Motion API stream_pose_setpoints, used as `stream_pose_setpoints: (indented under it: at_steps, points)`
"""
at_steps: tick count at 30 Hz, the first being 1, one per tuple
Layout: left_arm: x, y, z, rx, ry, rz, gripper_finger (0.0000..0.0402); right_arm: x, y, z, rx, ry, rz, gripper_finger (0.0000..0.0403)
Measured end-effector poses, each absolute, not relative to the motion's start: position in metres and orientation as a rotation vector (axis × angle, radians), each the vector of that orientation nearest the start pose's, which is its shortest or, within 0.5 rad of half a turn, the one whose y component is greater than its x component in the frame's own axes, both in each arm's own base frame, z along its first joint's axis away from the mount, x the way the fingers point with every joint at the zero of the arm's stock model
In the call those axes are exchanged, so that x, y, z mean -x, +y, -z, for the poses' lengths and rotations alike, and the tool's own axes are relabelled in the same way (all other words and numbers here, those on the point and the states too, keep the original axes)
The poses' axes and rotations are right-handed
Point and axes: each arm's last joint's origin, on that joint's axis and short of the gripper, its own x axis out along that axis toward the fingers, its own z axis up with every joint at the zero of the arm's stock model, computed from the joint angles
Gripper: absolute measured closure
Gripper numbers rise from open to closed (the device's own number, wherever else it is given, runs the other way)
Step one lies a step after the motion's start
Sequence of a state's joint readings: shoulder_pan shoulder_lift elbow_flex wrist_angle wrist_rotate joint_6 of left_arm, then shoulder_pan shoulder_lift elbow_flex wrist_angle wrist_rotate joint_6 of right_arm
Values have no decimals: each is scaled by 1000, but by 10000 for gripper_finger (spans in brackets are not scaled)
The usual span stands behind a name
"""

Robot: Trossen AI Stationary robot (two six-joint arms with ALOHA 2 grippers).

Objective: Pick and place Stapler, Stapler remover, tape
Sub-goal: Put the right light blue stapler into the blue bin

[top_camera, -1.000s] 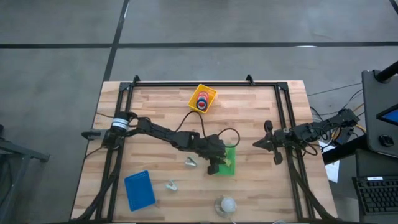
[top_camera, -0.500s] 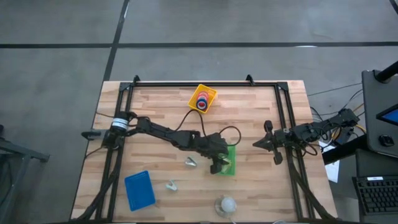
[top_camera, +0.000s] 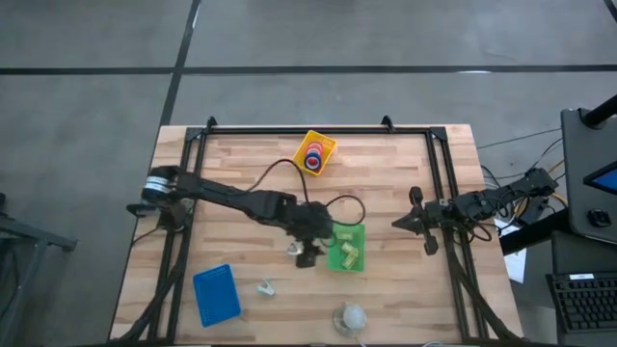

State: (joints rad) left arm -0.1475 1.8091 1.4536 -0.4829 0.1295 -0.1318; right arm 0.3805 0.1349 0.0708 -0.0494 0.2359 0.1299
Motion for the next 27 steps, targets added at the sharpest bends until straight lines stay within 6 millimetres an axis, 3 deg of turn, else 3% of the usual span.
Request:
stream_pose_setpoints:
  at_steps: [6, 12, 18, 27]
  points:
    - [-359, -63, -266, 96, 988, 100, 168, -97, 32, -172, -94, 121, -138, 394]
    - [-344, -59, -237, 22, 1050, 37, 168, -97, 32, -172, -94, 121, -138, 394]
    - [-338, -52, -202, 60, 1096, -17, 168, -98, 32, -172, -94, 121, -137, 394]
    - [-333, -50, -186, 30, 1095, -16, 168, -98, 32, -172, -94, 121, -138, 394]
